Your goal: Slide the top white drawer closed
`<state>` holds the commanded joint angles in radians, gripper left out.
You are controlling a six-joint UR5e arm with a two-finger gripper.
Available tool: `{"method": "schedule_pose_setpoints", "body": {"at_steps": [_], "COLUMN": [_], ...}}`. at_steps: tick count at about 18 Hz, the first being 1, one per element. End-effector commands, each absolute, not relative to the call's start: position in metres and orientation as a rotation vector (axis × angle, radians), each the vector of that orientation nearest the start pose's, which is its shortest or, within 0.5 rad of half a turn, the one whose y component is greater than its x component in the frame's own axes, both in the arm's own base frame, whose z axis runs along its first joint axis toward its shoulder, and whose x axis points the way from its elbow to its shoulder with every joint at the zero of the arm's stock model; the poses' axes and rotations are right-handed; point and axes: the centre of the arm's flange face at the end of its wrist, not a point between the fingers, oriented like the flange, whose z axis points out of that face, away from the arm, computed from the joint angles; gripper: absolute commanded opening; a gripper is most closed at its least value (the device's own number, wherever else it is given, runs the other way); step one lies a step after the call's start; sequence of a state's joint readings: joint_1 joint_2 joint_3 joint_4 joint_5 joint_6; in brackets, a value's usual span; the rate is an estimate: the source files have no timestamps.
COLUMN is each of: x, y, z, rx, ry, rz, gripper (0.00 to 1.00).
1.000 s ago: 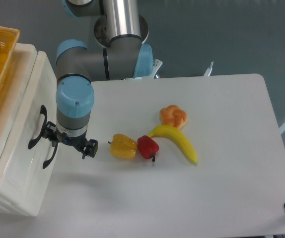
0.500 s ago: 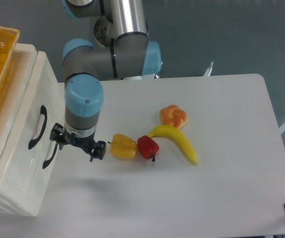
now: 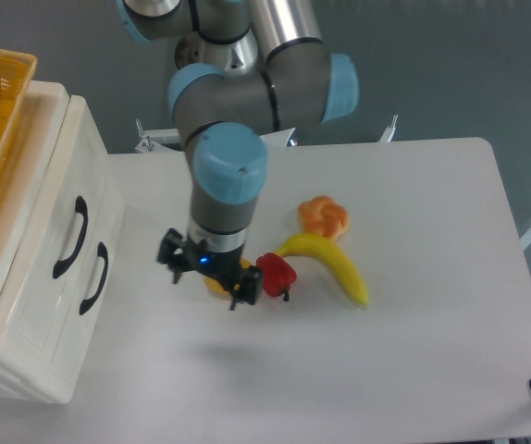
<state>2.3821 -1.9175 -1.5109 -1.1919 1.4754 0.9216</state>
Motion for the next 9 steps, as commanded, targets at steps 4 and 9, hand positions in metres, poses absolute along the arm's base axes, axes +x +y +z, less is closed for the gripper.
{"method": "schedule_pose_setpoints", "body": {"at_steps": [4, 9], "x": [-0.402, -0.456], "y": [0.501, 0.439], "z": [0.371, 0.371], "rx": [-3.030, -3.028], "ry": [0.262, 0.429], "rz": [0.090, 0.107], "gripper": [1.00, 1.00]}}
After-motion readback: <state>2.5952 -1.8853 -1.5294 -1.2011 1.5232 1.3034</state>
